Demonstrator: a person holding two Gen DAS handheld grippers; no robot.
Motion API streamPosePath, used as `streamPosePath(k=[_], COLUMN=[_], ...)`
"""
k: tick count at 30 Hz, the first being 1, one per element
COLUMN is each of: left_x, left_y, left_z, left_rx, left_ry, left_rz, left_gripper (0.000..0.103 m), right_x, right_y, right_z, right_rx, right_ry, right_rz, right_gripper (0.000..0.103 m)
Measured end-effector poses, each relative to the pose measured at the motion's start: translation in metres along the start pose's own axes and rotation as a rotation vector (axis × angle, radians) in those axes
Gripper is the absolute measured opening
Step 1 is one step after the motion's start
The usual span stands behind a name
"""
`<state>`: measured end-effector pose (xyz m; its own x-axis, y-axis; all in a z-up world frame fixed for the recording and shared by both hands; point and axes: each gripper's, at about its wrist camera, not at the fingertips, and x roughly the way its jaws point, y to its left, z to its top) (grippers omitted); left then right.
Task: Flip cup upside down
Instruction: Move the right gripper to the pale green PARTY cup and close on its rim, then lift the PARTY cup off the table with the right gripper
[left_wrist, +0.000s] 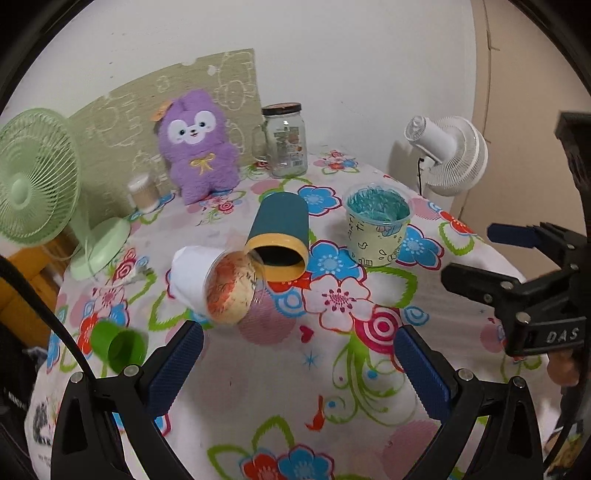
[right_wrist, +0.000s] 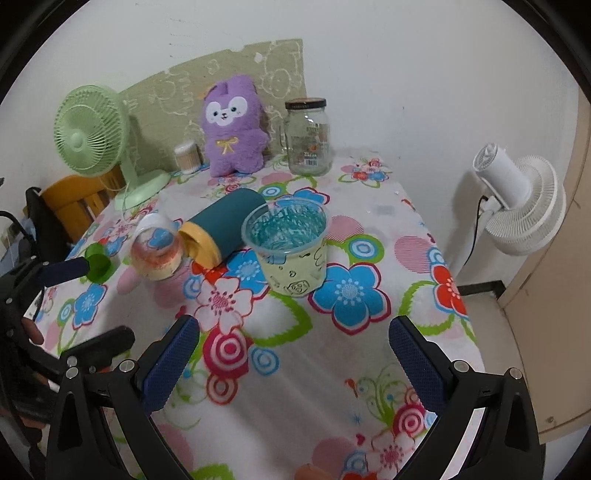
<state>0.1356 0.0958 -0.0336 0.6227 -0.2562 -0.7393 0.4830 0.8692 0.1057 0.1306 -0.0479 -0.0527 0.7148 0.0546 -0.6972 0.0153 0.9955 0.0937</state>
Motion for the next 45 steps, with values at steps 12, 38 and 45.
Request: streamPosePath(k=[12,38,45], left_x=[0.042,0.049,0.025], left_y=[0.005,0.026,0.021], left_z=[0.018,0.019,0.010], left_rx=[0.030,-0.063,-0.064], left_ry=[0.048,0.065,0.038], left_rz=[-0.032,0.006,0.005], left_gripper=[0.103,0.103,0.103], right_x=[0.050,0.079,0.036], right_y=[-0.005,0.005,0.008], right_z=[0.023,0.041,0.039], right_rx=[0.011,-0.090,-0.099], right_ry=[0.048,0.007,0.052], right_rz=[-0.022,0.047,0.124], right_gripper=[0.103,0.066,0.066])
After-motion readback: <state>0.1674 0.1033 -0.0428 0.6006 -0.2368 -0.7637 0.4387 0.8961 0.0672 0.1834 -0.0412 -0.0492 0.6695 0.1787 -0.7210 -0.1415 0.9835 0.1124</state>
